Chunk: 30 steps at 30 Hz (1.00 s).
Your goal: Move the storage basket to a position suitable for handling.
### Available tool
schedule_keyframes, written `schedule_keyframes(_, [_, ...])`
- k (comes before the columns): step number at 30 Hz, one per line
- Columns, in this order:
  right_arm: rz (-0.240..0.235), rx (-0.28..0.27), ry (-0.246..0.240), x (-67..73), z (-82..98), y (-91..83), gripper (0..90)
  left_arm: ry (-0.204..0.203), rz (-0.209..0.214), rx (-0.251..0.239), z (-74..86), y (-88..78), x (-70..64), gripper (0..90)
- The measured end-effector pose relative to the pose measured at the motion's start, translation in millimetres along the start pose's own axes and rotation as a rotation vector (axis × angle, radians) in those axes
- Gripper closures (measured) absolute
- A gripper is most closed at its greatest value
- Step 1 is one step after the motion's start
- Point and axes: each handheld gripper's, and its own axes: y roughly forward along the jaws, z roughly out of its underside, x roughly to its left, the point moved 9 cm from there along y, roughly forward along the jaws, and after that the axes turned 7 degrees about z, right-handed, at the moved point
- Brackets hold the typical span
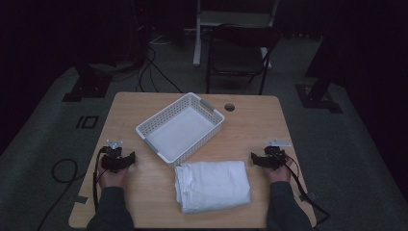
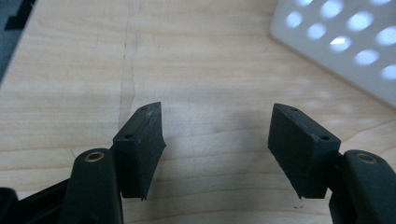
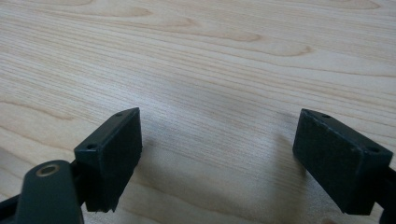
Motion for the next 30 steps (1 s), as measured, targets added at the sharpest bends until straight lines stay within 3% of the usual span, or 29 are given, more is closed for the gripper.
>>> schedule_keyframes(4, [0.0, 0.0, -0.001, -0.1, 0.0, 0.1, 15.4, 0.01, 0.011, -0.032, -4.4, -6.4, -6.1, 35.1])
schedule_keyframes(11, [0.001, -0.001, -0.001, -0.2, -0.2, 0.2, 15.4, -0.017, 0.066, -0.088, -12.8, -16.9, -18.0, 33.8])
schedule_keyframes(17, [0.001, -0.001, -0.001, -0.3, -0.3, 0.4, 15.4, 0.007, 0.089, -0.103, -20.1, -23.1, -30.2, 32.4])
schedule_keyframes(20, [0.002, -0.001, -0.001, -0.3, -0.4, 0.5, 15.5, 0.032, 0.113, -0.112, -26.1, -26.5, -44.2, 31.8])
schedule_keyframes(30, [0.003, -0.001, 0.0, -0.3, -0.5, 0.5, 15.5, 0.054, 0.187, -0.145, -43.6, -38.0, -74.7, 31.0])
